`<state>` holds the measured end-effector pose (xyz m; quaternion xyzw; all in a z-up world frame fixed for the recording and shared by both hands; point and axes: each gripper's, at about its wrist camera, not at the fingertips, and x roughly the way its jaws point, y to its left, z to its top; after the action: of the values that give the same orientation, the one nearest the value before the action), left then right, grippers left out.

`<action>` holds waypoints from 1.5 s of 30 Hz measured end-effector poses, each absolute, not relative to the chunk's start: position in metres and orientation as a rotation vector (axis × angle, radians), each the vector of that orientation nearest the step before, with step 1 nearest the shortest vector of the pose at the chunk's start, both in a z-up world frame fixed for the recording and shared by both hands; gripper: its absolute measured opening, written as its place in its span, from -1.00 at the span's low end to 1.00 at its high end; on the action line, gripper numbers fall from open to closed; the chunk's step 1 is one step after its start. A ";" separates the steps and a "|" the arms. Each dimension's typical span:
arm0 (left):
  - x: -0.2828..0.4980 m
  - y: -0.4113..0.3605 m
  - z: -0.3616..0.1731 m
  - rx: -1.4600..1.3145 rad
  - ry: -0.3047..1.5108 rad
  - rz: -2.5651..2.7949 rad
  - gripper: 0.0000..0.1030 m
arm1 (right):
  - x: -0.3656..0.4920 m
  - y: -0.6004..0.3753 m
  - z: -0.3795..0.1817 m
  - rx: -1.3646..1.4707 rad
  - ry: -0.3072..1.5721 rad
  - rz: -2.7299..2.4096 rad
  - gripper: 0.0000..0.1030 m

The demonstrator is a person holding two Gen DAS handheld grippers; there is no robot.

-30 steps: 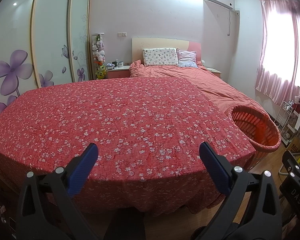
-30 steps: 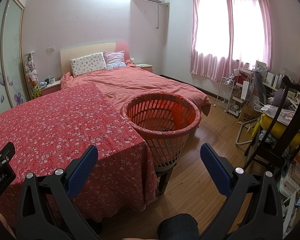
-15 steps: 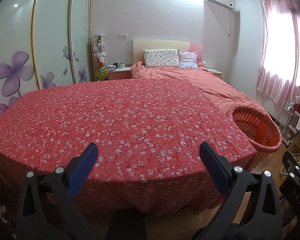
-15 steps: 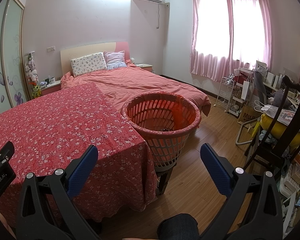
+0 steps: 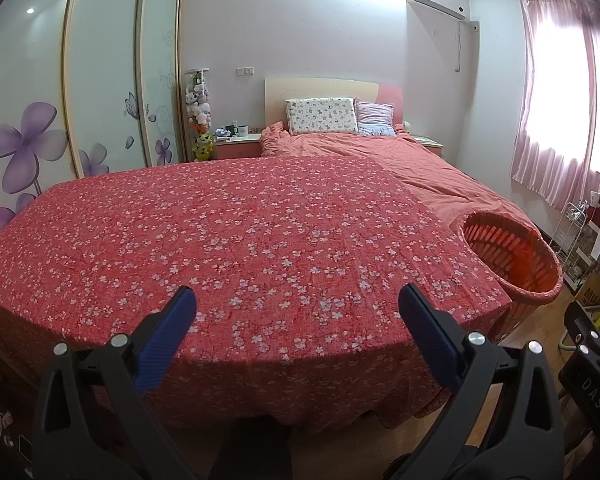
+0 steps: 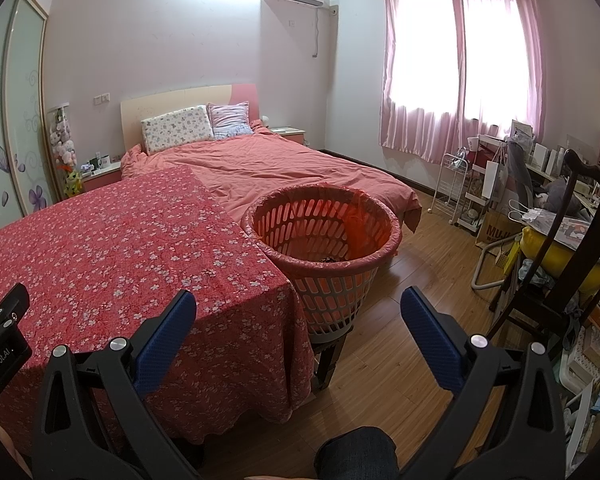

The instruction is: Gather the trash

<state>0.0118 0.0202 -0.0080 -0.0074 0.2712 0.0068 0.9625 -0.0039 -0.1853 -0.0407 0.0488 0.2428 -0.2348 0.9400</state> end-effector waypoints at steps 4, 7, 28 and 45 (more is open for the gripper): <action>0.012 0.020 -0.008 -0.015 0.549 0.014 0.92 | -0.004 -0.186 -0.041 0.100 0.495 -0.479 0.96; 0.012 0.020 -0.008 -0.014 0.549 0.014 0.92 | -0.004 -0.184 -0.041 0.101 0.495 -0.480 0.96; 0.011 0.019 -0.008 -0.015 0.550 0.014 0.92 | -0.004 -0.187 -0.040 0.101 0.495 -0.479 0.96; 0.013 0.025 -0.008 -0.008 0.549 0.013 0.92 | -0.004 -0.185 -0.040 0.102 0.495 -0.480 0.96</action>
<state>0.0127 0.0249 -0.0075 -0.0042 0.2711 0.0063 0.9625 -0.0043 -0.1854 -0.0400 0.0501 0.2423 -0.2350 0.9400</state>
